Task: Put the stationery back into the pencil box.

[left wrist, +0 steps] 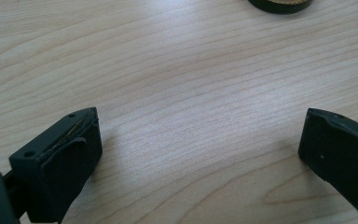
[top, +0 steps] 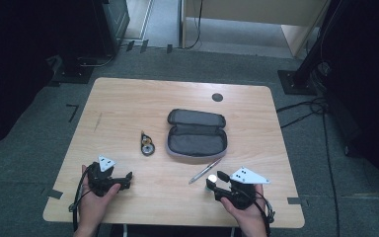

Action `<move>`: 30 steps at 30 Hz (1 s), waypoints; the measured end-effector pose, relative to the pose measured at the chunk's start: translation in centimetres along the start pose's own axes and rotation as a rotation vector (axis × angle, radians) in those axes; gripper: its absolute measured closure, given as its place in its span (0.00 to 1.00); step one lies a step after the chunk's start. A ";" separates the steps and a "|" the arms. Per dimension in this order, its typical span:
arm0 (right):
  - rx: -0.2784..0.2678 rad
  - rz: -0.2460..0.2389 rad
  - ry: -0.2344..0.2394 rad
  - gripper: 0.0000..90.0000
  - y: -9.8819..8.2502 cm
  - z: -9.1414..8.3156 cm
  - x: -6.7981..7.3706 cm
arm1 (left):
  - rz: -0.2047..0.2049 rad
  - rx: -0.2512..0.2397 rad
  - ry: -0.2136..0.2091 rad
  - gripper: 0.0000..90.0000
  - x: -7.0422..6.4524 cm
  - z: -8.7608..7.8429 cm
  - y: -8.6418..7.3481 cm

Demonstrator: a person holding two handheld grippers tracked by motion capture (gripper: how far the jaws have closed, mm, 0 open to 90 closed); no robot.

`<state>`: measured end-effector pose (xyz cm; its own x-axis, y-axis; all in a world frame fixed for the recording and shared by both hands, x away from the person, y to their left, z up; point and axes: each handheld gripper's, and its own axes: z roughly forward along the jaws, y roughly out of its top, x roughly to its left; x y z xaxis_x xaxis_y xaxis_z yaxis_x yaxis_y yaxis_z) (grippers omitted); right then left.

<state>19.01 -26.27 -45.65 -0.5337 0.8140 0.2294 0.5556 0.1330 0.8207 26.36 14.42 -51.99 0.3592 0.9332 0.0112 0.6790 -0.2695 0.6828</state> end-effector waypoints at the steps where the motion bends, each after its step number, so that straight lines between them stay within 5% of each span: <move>1: 0.005 0.000 0.001 0.55 -0.3 0.2 0.0 | 0.000 0.000 0.000 0.00 0.0 0.0 0.0; 30: -0.001 -0.063 -0.081 0.73 -1.3 1.1 0.4 | 0.000 0.000 0.000 0.00 0.0 0.0 0.0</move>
<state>18.71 -25.48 -47.18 -0.5145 0.8469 0.1347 0.5220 0.1847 0.8327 26.36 14.42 -51.99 0.3594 0.9331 0.0110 0.6791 -0.2697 0.6827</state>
